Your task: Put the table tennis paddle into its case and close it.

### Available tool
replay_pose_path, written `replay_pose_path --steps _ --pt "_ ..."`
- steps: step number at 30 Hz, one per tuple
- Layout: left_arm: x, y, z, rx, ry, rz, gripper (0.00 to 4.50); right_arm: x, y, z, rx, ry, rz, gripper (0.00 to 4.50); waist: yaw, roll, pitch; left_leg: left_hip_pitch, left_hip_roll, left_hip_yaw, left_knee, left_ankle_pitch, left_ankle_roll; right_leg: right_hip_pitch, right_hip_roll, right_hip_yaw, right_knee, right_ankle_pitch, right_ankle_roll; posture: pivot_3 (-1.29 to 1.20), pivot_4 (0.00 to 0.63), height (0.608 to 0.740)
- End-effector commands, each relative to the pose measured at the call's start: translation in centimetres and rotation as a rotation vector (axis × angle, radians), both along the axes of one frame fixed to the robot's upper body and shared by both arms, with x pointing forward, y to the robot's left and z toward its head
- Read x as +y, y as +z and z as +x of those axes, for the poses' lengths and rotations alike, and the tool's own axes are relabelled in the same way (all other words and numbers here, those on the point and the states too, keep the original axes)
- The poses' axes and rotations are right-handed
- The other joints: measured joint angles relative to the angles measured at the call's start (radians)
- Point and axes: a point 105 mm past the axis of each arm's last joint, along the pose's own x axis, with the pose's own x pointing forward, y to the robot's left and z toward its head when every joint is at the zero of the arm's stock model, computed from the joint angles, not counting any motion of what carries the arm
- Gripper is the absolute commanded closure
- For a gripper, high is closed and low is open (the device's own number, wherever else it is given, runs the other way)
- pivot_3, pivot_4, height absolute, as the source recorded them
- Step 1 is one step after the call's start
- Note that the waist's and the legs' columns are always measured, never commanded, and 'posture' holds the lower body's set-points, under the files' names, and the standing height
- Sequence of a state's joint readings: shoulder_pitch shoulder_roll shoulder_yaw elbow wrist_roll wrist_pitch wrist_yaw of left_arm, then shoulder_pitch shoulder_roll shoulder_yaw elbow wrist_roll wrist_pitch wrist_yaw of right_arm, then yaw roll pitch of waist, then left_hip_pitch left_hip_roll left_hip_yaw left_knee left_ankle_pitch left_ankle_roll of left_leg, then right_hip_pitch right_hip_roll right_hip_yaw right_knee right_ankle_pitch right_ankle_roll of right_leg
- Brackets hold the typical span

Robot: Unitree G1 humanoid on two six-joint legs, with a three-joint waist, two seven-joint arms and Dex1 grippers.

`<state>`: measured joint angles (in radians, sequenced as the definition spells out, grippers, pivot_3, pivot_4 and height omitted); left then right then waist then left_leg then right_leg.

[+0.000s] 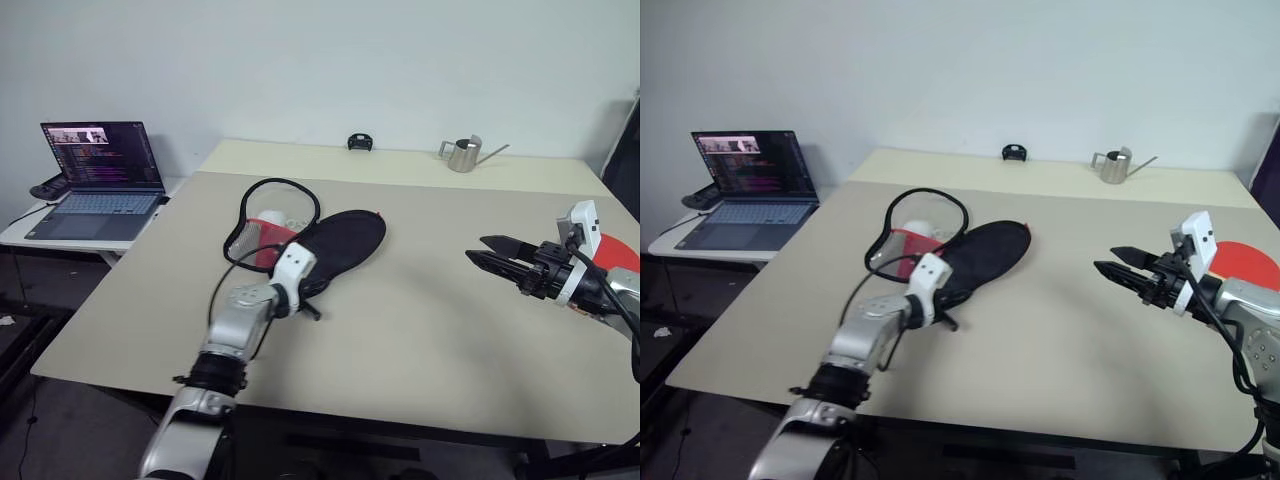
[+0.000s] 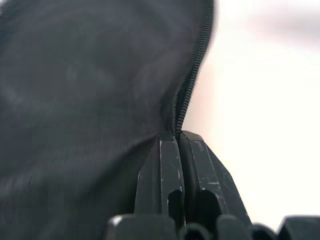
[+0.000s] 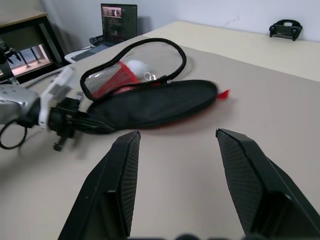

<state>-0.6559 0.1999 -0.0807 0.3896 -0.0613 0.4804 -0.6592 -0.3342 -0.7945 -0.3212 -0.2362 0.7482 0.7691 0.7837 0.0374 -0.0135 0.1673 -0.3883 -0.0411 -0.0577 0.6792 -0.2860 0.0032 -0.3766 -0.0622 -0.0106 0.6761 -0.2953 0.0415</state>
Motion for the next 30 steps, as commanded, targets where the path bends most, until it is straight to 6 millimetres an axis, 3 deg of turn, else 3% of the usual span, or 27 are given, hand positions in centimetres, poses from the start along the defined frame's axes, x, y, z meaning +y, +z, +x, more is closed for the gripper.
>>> replay_pose_path --steps 1,10,22,26,30 --pt "-1.8 1.7 0.9 -0.023 0.006 -0.043 4.48 0.4 1.6 -0.5 -0.069 0.018 -0.001 1.81 -0.013 0.0 0.0 -0.003 0.0 0.0 0.0 0.0 0.0 -0.002 0.0 0.0 0.0 0.0 0.0 0.0 0.15 0.74" --pt "-8.5 2.8 1.6 0.004 -0.065 -0.101 4.48 0.3 1.7 -0.9 -0.069 0.013 -0.006 1.81 -0.016 -0.001 0.0 -0.01 0.0 0.002 0.0 0.001 -0.001 -0.011 0.001 0.001 0.001 0.0 0.0 0.0 0.15 0.74" --pt "-12.2 3.1 1.5 0.045 -0.114 -0.149 4.48 0.1 1.7 -1.3 -0.07 0.0 -0.014 1.81 -0.016 -0.001 0.001 -0.01 0.0 0.002 0.0 0.001 -0.001 -0.011 0.001 0.001 0.001 0.0 0.0 0.0 0.15 0.74" --pt "-12.0 3.3 1.7 0.046 -0.098 -0.172 3.46 0.1 1.7 -1.4 -0.069 -0.002 -0.015 1.81 -0.016 -0.001 0.001 -0.01 0.0 0.003 0.0 0.001 -0.002 -0.011 0.001 0.001 0.001 0.0 0.0 0.0 0.15 0.74" --pt "-11.3 4.0 2.0 0.024 -0.097 -0.178 1.98 0.1 1.6 -1.3 -0.066 -0.002 -0.014 1.81 -0.017 -0.001 0.001 -0.01 0.001 0.003 0.0 0.002 -0.004 -0.011 0.001 0.001 0.002 0.0 0.0 0.0 0.15 0.74"
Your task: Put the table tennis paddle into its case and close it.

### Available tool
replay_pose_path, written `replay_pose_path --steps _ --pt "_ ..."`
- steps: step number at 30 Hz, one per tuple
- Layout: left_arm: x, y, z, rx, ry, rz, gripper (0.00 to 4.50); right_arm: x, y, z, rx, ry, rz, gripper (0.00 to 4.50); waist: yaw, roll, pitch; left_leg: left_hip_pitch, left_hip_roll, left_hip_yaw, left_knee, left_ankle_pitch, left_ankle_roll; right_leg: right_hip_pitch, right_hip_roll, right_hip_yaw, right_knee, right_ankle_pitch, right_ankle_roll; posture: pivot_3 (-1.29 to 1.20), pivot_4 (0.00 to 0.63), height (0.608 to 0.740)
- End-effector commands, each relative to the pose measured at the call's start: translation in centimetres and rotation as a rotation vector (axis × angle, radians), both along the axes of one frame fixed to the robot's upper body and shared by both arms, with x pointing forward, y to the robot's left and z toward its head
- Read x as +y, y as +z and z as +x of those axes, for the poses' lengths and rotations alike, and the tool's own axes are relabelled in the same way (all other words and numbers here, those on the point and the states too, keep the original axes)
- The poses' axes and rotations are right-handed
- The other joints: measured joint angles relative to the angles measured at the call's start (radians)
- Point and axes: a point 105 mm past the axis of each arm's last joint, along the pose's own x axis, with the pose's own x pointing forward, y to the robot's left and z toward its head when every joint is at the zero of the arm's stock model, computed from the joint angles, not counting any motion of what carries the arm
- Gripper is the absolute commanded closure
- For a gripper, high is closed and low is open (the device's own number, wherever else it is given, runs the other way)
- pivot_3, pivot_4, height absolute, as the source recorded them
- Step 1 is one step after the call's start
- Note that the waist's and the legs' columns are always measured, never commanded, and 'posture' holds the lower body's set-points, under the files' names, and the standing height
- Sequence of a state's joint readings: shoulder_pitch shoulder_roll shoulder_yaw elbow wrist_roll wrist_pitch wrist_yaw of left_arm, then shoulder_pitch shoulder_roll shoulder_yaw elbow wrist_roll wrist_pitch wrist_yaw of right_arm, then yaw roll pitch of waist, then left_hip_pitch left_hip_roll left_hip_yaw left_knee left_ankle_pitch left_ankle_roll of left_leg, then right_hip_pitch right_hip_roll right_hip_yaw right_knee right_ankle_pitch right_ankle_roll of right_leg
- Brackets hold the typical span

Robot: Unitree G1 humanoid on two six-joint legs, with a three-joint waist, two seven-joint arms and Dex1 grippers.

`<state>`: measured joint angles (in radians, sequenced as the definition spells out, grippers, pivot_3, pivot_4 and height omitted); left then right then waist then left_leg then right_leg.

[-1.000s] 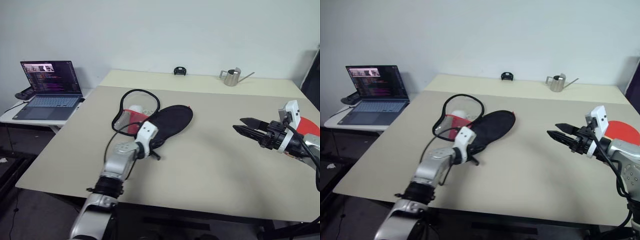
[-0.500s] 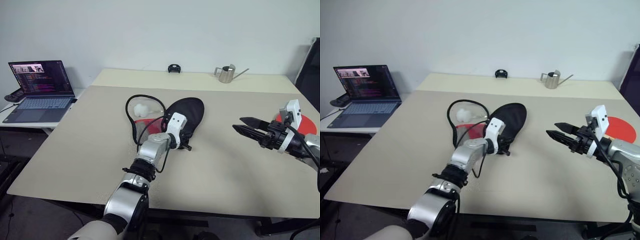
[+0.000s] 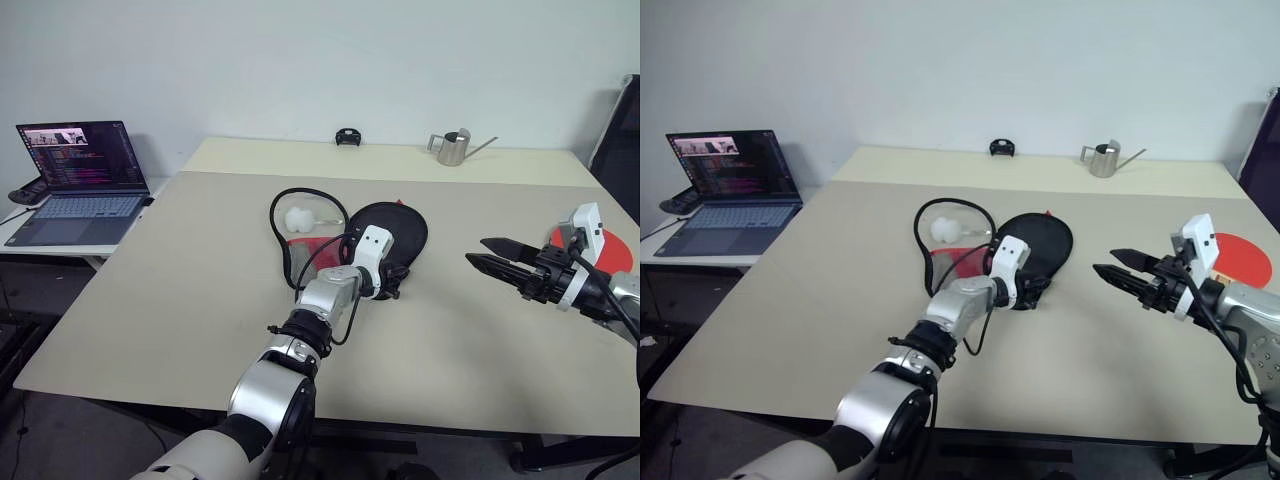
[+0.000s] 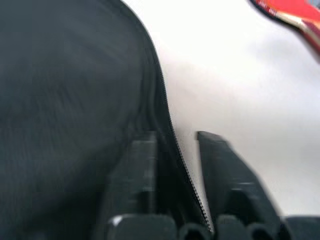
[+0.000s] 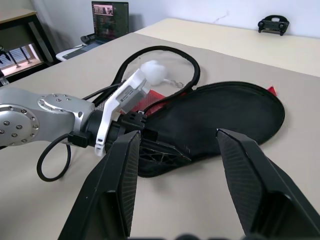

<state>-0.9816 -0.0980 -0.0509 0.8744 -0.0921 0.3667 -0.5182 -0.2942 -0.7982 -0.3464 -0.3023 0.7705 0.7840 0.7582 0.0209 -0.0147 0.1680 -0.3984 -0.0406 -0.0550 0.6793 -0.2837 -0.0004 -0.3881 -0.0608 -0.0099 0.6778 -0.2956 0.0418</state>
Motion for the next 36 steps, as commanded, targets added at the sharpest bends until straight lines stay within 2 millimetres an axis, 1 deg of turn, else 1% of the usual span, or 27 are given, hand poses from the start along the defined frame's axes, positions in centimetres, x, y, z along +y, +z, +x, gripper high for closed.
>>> replay_pose_path --steps 1,5,6,11,16,19,21,23,26,28,31,33,36 --pt "0.2 3.0 0.5 -0.074 -0.015 -0.058 1.65 -0.1 1.4 -0.4 -0.054 0.004 -0.002 1.81 0.0 0.0 0.0 0.0 0.0 0.0 0.0 0.0 0.0 0.0 0.0 0.0 0.0 0.0 0.0 0.0 0.15 0.74" --pt "2.0 4.6 0.6 -0.1 -0.015 -0.09 1.65 0.1 1.4 -0.3 -0.049 0.008 0.0 1.81 -0.003 0.0 0.0 0.0 0.0 0.0 0.0 0.0 0.0 -0.001 0.0 0.0 0.0 0.0 0.0 0.0 0.15 0.74" --pt "2.8 4.9 0.6 -0.106 -0.008 -0.093 1.65 0.1 1.3 -0.2 -0.047 0.009 0.001 1.81 -0.004 0.0 0.0 0.0 0.0 0.0 0.0 0.0 0.0 -0.001 0.0 0.0 0.0 0.0 0.0 0.0 0.15 0.74" --pt "8.1 7.0 -0.4 -0.194 0.01 -0.1 1.65 0.4 1.1 0.6 -0.026 -0.003 0.016 1.81 -0.022 0.0 0.0 0.0 0.001 0.0 0.0 0.001 -0.002 -0.001 0.0 0.002 0.0 0.0 0.0 0.0 0.15 0.74" --pt "13.0 9.2 -2.9 -0.259 -0.042 -0.147 1.65 1.4 0.7 1.6 -0.025 0.0 0.001 1.81 -0.024 0.0 0.0 0.0 0.001 -0.001 0.0 0.002 -0.004 -0.001 0.0 0.002 0.001 0.0 0.0 0.0 0.15 0.74" --pt "16.7 9.8 -4.2 -0.301 -0.044 -0.114 1.65 2.1 0.3 2.5 -0.012 0.003 -0.012 1.81 -0.025 0.0 0.0 0.001 0.001 -0.001 0.0 0.002 -0.004 -0.001 0.0 0.002 0.001 0.0 -0.001 0.0 0.15 0.74" --pt "18.2 9.9 -4.6 -0.311 -0.028 -0.092 1.65 2.4 0.1 2.9 -0.01 0.005 -0.02 1.81 -0.025 0.0 0.0 0.001 0.001 -0.001 -0.001 0.002 -0.004 -0.001 0.0 0.002 0.001 0.0 -0.001 0.0 0.15 0.74" --pt "20.1 10.2 -5.1 -0.314 -0.003 -0.089 1.65 3.3 -0.3 3.5 0.015 0.018 -0.024 1.81 -0.025 0.0 0.0 0.001 0.001 -0.001 -0.001 0.002 -0.004 -0.001 0.0 0.002 0.001 0.0 -0.001 0.0 0.15 0.74" --pt "21.4 10.5 -6.1 -0.314 -0.005 -0.07 1.65 4.3 -1.2 4.6 0.052 0.022 -0.029 1.81 -0.024 0.0 0.0 0.001 0.001 -0.001 0.0 0.002 -0.004 -0.001 0.0 0.001 0.001 0.0 -0.001 0.0 0.15 0.74" --pt "22.2 10.5 -6.9 -0.308 -0.018 -0.056 1.65 5.2 -2.2 5.9 0.098 -0.007 -0.025 1.81 -0.026 0.0 0.0 0.001 0.001 -0.001 -0.001 0.002 -0.004 -0.001 0.0 0.002 0.001 0.0 -0.001 0.0 0.15 0.74" --pt "22.7 10.6 -7.8 -0.297 -0.045 -0.058 1.65 6.1 -3.6 7.7 0.148 -0.069 -0.042 1.81 -0.027 0.0 0.0 0.001 0.001 -0.001 -0.001 0.002 -0.004 -0.001 0.0 0.002 0.001 0.0 -0.001 0.0 0.15 0.74" --pt "23.2 10.8 -8.0 -0.299 -0.044 -0.057 1.65 6.6 -4.7 8.6 0.186 -0.102 -0.064 1.81 -0.026 0.0 0.0 0.001 0.001 -0.001 -0.001 0.002 -0.004 -0.001 0.0 0.002 0.001 0.0 -0.001 0.0 0.15 0.74" --pt "24.1 11.0 -7.7 -0.311 -0.01 -0.044 1.65 7.0 -6.2 9.4 0.228 -0.147 -0.086 1.81 -0.025 0.0 0.0 0.0 0.001 -0.001 -0.001 0.002 -0.004 -0.002 0.0 0.001 0.001 0.0 -0.001 0.0 0.15 0.74"
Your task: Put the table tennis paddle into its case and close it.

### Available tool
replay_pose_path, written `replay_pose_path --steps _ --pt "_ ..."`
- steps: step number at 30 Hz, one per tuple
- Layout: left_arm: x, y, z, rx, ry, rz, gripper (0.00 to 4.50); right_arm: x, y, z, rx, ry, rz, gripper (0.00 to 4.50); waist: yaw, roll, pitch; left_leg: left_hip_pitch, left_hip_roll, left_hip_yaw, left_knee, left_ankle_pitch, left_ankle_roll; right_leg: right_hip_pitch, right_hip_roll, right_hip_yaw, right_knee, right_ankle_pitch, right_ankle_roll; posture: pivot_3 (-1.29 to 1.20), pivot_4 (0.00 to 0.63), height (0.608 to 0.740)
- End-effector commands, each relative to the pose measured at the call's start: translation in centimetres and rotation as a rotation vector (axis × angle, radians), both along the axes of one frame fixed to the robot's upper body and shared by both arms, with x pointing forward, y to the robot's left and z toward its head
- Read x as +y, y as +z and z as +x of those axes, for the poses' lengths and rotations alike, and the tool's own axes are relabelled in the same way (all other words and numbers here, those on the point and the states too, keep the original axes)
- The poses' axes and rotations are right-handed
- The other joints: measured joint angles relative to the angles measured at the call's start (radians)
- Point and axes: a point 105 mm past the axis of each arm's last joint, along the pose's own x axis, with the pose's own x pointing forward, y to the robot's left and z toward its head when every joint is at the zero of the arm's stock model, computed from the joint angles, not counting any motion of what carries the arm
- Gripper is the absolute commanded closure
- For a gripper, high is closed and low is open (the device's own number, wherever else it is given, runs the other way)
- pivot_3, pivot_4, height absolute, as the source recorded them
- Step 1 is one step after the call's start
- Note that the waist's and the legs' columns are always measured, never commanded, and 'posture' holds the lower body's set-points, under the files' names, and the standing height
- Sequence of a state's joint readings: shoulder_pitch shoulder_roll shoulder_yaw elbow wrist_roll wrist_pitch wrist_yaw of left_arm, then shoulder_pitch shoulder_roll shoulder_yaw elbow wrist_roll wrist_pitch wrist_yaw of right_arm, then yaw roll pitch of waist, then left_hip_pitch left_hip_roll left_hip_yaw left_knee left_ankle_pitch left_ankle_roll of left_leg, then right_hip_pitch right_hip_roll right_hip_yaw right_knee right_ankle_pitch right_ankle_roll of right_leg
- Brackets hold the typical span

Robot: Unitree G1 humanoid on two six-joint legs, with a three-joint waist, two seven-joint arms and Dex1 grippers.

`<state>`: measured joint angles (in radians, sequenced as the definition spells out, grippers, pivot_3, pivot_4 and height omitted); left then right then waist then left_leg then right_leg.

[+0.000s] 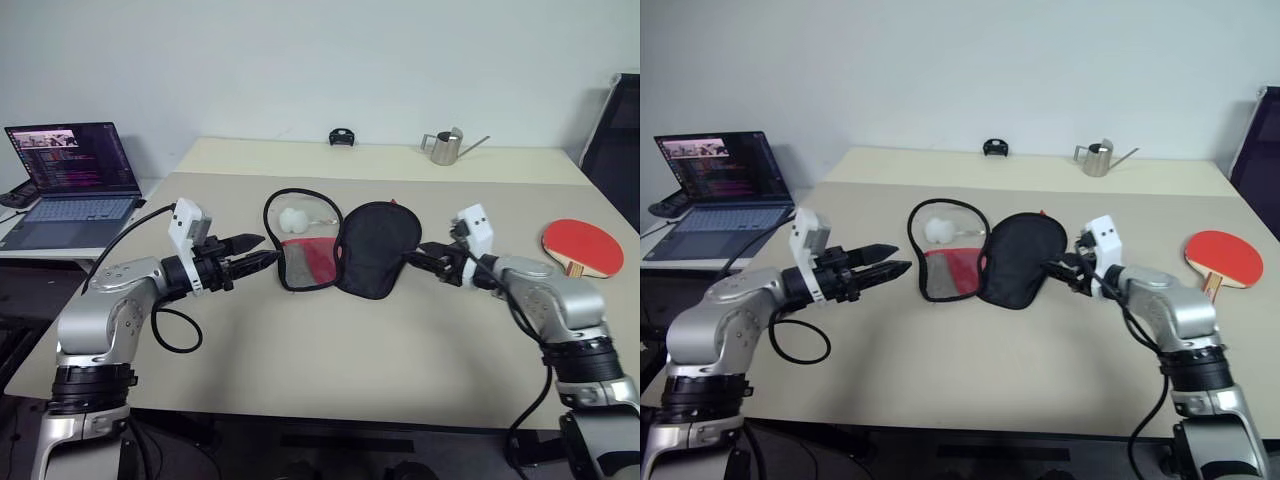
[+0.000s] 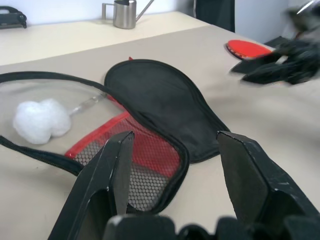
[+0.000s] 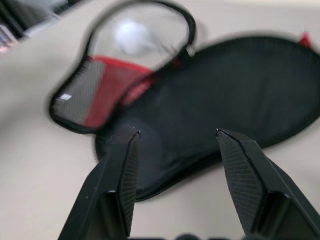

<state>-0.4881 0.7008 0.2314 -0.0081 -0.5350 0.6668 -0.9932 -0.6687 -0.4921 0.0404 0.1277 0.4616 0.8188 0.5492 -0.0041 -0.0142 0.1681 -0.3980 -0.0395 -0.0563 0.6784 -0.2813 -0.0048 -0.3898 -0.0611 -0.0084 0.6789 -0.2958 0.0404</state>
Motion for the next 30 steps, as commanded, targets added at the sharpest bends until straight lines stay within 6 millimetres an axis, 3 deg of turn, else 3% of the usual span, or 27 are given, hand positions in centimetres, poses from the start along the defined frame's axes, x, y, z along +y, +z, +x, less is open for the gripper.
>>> replay_pose_path --steps 1,11,25,28,30 --pt "0.8 1.8 -0.2 -0.074 0.015 0.0 1.65 0.1 0.0 0.9 -0.007 -0.047 -0.031 1.81 0.0 0.0 0.0 0.0 0.0 0.0 0.0 0.0 0.0 0.0 0.0 0.0 0.0 0.0 0.0 0.0 0.15 0.74" --pt "0.8 1.8 0.8 -0.093 0.032 0.031 1.65 2.4 -2.7 1.1 0.076 -0.041 -0.021 1.81 -0.005 0.0 0.0 0.0 0.0 0.0 0.0 0.0 0.0 -0.001 0.001 0.0 0.001 0.0 0.0 0.0 0.15 0.74" --pt "0.5 1.5 1.2 -0.105 0.025 0.045 1.65 4.2 -4.0 1.8 0.107 -0.045 -0.023 1.81 -0.027 0.0 0.0 0.001 0.0 0.0 -0.001 0.0 0.0 -0.001 0.001 0.001 0.002 0.0 0.0 0.0 0.15 0.74" --pt "0.5 1.4 1.1 -0.106 0.025 0.044 1.62 4.7 -4.1 1.9 0.103 -0.045 -0.018 2.39 -0.027 0.0 0.0 0.001 0.0 0.0 -0.001 0.0 0.0 -0.001 0.001 0.001 0.002 0.0 0.0 0.0 0.15 0.74" --pt "0.5 1.4 1.1 -0.107 0.026 0.043 1.62 5.1 -4.0 1.8 0.101 -0.039 -0.014 3.04 -0.028 0.0 0.0 0.001 0.0 0.0 -0.001 0.0 0.0 -0.001 0.001 0.001 0.002 0.0 0.0 0.0 0.15 0.74"
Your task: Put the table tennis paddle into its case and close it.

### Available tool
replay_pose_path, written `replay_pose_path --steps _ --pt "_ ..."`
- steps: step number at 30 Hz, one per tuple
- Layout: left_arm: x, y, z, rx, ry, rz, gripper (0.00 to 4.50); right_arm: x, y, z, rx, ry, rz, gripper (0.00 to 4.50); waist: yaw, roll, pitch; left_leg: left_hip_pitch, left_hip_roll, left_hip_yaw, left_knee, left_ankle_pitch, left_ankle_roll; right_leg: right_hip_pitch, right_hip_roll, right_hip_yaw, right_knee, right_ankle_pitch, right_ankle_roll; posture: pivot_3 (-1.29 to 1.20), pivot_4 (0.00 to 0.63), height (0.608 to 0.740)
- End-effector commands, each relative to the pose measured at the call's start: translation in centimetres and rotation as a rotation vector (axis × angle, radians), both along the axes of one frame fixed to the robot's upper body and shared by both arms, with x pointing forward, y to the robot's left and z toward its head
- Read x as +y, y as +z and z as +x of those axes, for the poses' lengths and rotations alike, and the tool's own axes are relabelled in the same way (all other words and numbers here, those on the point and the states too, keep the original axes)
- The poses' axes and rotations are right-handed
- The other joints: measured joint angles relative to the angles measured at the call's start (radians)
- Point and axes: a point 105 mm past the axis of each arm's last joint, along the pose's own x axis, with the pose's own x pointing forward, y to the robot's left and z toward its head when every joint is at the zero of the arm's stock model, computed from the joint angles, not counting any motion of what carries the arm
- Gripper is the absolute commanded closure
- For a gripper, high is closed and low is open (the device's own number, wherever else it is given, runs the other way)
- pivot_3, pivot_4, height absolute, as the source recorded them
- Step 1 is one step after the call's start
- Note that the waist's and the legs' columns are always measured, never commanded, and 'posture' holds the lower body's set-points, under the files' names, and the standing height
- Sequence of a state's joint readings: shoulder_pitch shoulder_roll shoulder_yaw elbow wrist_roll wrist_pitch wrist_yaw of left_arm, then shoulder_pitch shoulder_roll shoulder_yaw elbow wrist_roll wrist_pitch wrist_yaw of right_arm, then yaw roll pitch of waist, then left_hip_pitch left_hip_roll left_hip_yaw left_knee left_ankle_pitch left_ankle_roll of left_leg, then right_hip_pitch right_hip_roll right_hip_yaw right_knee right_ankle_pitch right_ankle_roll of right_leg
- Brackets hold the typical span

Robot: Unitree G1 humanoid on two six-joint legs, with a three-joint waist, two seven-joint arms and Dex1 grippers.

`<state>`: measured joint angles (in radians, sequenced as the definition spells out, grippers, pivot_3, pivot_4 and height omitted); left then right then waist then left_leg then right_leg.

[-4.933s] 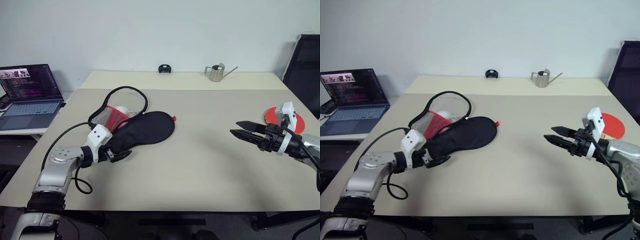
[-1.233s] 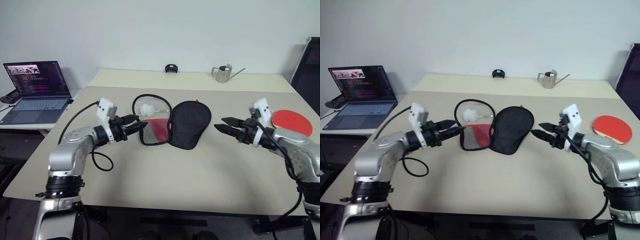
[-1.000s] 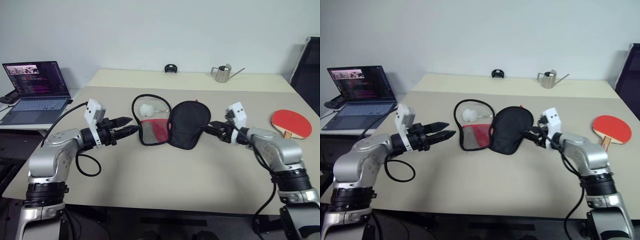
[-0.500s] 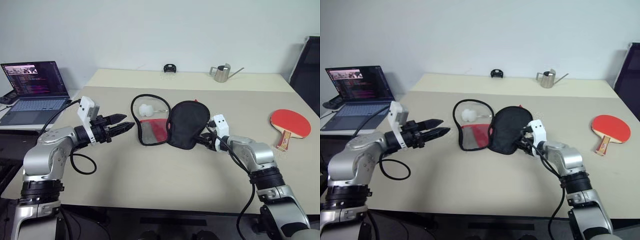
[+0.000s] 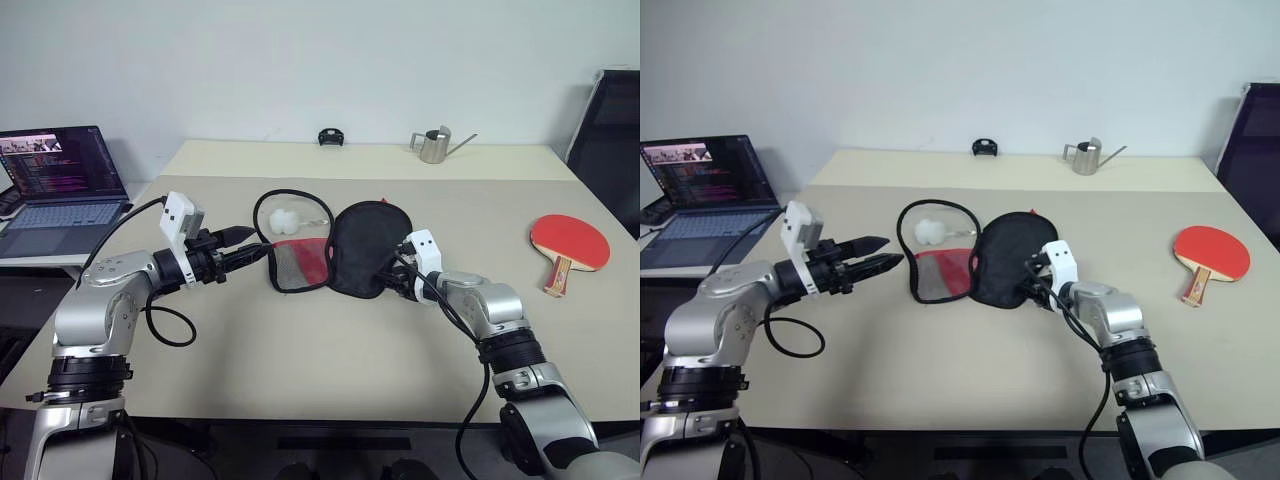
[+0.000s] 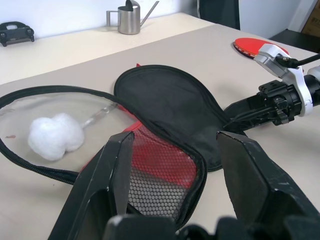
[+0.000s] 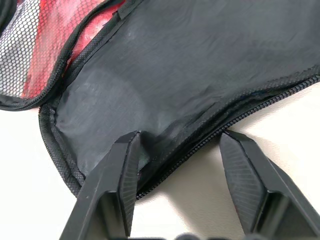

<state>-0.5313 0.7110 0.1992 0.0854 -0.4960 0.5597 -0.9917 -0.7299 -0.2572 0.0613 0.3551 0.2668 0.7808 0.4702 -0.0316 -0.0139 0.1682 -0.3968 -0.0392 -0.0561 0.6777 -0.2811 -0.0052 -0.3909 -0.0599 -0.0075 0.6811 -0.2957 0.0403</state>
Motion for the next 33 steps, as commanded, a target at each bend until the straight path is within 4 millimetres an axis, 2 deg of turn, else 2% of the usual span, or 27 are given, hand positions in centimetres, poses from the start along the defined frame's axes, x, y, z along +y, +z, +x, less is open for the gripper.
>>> replay_pose_path --steps 1,4,18,20,22,25,30,33 --pt "-0.2 1.2 -0.1 -0.055 -0.005 0.011 1.62 1.3 0.8 0.0 -0.024 0.027 0.017 3.38 -0.001 0.0 0.0 0.0 0.0 0.0 0.0 0.0 0.0 0.0 0.0 0.0 0.0 0.0 0.0 0.0 0.15 0.74" --pt "-0.2 1.2 -0.1 -0.055 -0.006 0.012 1.62 1.6 0.8 0.0 -0.024 0.032 0.022 4.4 -0.002 0.0 0.0 0.0 0.0 0.0 0.0 0.0 0.0 -0.001 0.0 0.001 0.0 0.0 0.0 0.0 0.15 0.74" --pt "-0.2 1.2 -0.1 -0.055 -0.006 0.012 1.62 1.6 0.8 0.0 -0.024 0.031 0.022 4.46 -0.002 0.0 0.0 0.0 0.0 0.0 -0.001 0.0 0.0 -0.001 0.0 0.0 0.0 0.0 0.0 0.0 0.15 0.74" --pt "-1.9 0.6 -0.5 -0.034 -0.1 0.045 1.62 -3.4 2.3 -1.4 -0.043 0.001 -0.048 4.46 0.004 0.001 0.0 -0.001 0.0 0.0 -0.001 0.0 0.0 -0.001 0.0 0.0 0.0 0.0 0.0 0.0 0.15 0.74" --pt "-3.0 0.3 -0.7 -0.024 -0.156 0.064 1.62 -5.8 3.2 -2.5 -0.046 -0.011 -0.092 4.46 0.028 0.002 0.001 -0.003 -0.002 -0.002 0.0 0.0 0.0 -0.002 -0.002 -0.002 -0.001 0.0 0.0 0.0 0.15 0.74" --pt "-3.6 0.3 -0.5 -0.025 -0.185 0.074 1.62 -6.9 3.9 -3.0 -0.043 -0.023 -0.097 4.46 0.028 0.002 0.001 -0.004 -0.002 -0.001 0.0 0.0 0.0 -0.001 -0.002 -0.001 -0.003 0.0 0.0 0.0 0.15 0.74" --pt "-4.0 0.5 -0.3 -0.03 -0.2 0.077 1.62 -7.6 4.6 -3.0 -0.047 -0.049 -0.088 4.46 -0.001 0.002 0.002 -0.001 0.001 0.0 -0.001 -0.002 0.004 -0.001 0.002 0.0 0.0 0.0 -0.001 0.0 0.15 0.74" --pt "-4.5 0.6 -0.1 -0.034 -0.217 0.076 1.62 -8.1 4.7 -3.1 -0.041 -0.066 -0.085 4.46 -0.001 0.002 0.002 -0.001 0.002 0.0 -0.001 -0.002 0.004 -0.001 0.002 0.0 0.0 0.0 -0.001 0.0 0.15 0.74"
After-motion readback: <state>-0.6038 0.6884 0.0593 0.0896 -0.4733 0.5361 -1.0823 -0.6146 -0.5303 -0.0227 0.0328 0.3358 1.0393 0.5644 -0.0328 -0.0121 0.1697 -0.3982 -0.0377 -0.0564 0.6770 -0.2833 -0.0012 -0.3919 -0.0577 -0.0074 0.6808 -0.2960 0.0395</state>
